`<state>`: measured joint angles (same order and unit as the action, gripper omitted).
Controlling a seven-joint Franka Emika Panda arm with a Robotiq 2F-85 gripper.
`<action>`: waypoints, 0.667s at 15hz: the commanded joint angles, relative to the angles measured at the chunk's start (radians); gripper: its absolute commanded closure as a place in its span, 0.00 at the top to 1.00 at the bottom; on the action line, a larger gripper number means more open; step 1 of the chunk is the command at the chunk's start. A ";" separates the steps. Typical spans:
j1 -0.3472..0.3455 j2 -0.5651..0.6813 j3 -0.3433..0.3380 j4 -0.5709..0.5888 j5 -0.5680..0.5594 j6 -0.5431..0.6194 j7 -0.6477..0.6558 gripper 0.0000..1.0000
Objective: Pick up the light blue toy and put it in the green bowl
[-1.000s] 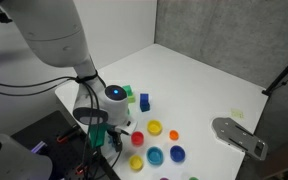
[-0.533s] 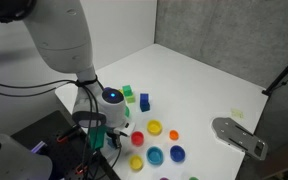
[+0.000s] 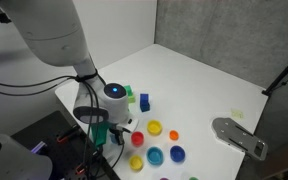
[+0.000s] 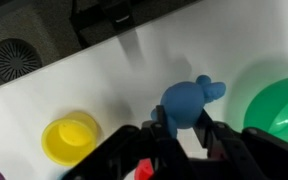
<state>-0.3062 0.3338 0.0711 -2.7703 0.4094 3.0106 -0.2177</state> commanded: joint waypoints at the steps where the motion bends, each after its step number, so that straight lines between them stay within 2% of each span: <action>1: 0.046 -0.152 -0.004 -0.030 0.005 -0.087 0.035 0.10; 3: 0.080 -0.198 -0.006 -0.008 0.003 -0.121 0.055 0.10; 5: 0.098 -0.288 0.029 -0.035 0.015 -0.144 0.075 0.10; 10: 0.171 -0.312 0.069 0.000 -0.012 -0.108 0.148 0.10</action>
<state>-0.1595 0.0434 0.1222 -2.7702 0.4094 2.8939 -0.1164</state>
